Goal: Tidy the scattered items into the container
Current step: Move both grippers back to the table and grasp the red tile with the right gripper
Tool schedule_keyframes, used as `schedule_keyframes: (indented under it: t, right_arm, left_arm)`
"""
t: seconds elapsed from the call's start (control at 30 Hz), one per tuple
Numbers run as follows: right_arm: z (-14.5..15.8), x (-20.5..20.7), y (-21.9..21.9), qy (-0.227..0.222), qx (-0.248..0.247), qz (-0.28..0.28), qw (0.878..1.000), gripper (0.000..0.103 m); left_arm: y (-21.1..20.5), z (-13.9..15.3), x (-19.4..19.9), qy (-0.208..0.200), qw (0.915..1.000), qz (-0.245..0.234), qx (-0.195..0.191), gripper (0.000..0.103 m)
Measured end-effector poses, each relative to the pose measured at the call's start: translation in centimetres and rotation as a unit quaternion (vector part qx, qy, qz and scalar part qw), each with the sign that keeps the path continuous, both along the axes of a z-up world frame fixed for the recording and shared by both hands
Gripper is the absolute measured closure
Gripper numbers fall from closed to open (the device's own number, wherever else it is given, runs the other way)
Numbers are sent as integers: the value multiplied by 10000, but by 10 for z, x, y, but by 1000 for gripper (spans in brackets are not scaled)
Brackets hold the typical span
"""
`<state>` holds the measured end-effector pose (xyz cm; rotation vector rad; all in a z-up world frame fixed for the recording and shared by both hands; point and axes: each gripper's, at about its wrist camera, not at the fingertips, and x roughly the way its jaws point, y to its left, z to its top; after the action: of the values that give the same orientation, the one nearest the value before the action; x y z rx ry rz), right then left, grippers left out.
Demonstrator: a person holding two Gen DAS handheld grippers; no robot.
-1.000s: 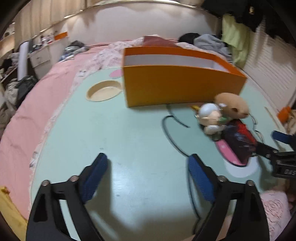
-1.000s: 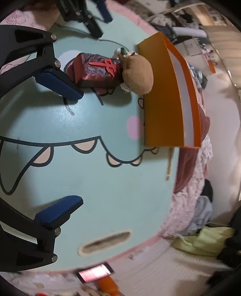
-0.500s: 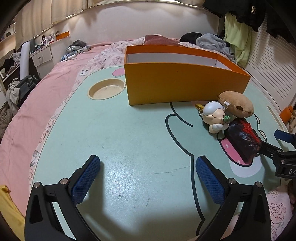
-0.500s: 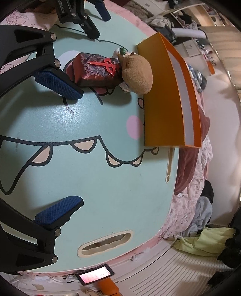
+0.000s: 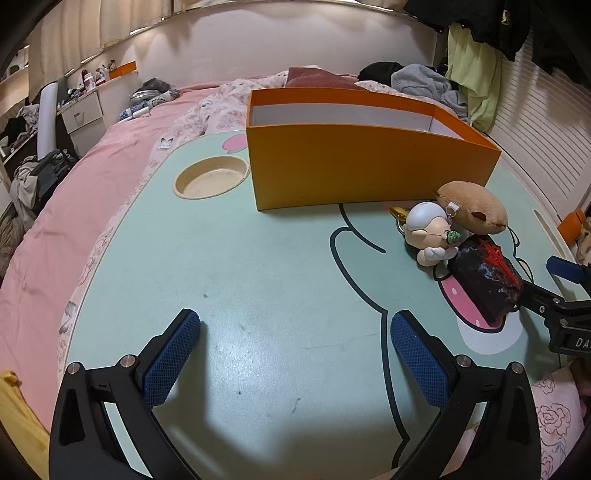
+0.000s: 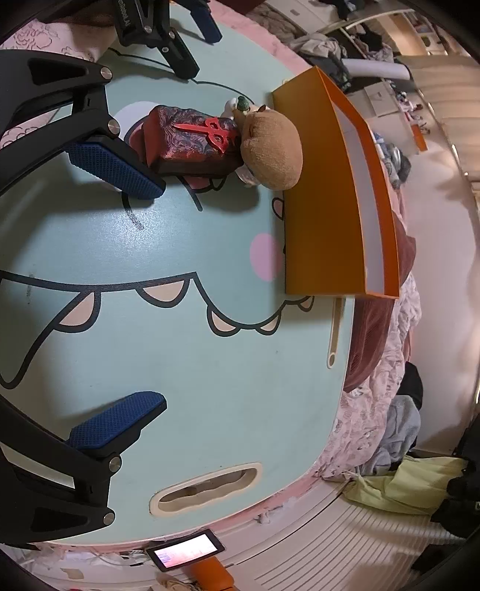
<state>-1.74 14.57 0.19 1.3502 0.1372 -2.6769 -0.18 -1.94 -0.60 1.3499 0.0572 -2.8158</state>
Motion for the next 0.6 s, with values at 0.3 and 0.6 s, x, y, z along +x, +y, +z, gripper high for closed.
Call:
schedule_keyframes:
  t: [0.3, 0.6]
  right_arm:
    - [0, -1, -1, -1, -1, 13, 10000, 0]
    - [4, 3, -4, 144, -55, 69, 9999, 7]
  left_arm:
    - [-1, -1, -5, 99, 9998, -147, 13, 0]
    - [-10, 8, 12, 620, 9978, 81, 219, 0]
